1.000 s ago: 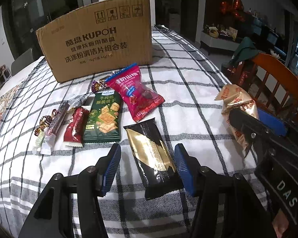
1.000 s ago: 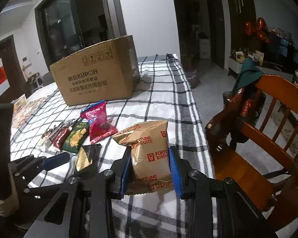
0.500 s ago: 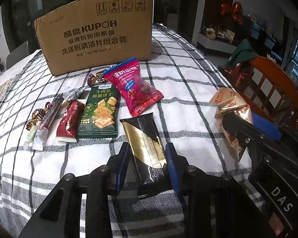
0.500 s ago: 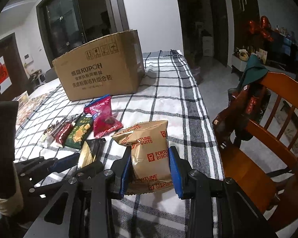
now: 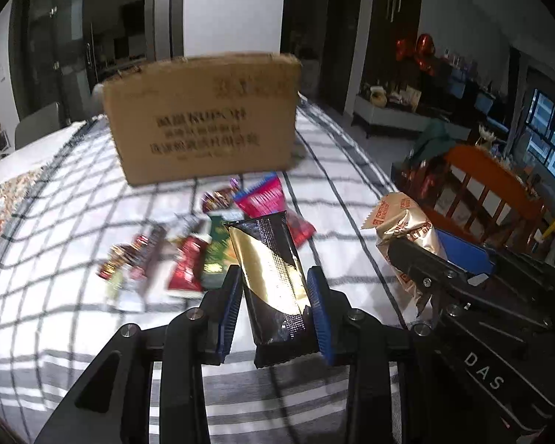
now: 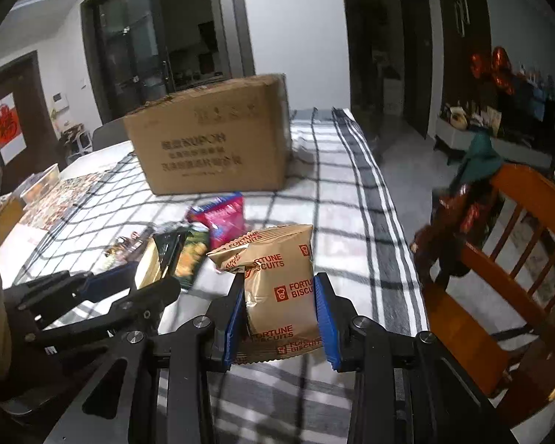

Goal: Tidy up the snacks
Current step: 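Carry both snacks over the cardboard box and open both grippers to release them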

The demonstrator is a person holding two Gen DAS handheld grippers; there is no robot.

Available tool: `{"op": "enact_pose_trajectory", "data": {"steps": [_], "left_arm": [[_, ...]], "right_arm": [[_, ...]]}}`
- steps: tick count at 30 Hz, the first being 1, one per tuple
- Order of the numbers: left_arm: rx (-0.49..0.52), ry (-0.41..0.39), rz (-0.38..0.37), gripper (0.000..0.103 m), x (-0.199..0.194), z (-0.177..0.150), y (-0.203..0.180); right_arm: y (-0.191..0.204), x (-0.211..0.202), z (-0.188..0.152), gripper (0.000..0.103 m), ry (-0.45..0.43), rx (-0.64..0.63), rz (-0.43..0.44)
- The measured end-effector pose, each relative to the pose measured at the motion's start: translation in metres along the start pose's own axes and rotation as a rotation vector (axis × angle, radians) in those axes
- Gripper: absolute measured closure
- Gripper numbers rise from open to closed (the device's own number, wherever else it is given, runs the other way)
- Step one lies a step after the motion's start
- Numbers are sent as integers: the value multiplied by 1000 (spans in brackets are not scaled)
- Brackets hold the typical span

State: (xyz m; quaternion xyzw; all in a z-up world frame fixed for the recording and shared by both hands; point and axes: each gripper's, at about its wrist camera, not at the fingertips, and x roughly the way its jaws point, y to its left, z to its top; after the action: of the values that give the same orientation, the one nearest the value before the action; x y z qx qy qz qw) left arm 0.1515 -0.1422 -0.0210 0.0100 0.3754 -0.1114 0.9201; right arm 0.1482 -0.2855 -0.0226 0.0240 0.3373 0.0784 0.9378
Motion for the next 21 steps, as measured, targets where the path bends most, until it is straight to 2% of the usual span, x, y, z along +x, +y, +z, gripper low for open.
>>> {"op": "enact_pose_trajectory", "data": {"steps": [8,15,21], "left_arm": [[-33,-64,-5,67,-38,35,45],[8,-131,43,67,-52,81,84],[27,-167,36,67,-51,124,106]], "right_arm": [[44,-21,50,66,-87,-8,16],[77,-14,95,66,-168,-54,30],[87,0,132,66,-210,-65,51]]}}
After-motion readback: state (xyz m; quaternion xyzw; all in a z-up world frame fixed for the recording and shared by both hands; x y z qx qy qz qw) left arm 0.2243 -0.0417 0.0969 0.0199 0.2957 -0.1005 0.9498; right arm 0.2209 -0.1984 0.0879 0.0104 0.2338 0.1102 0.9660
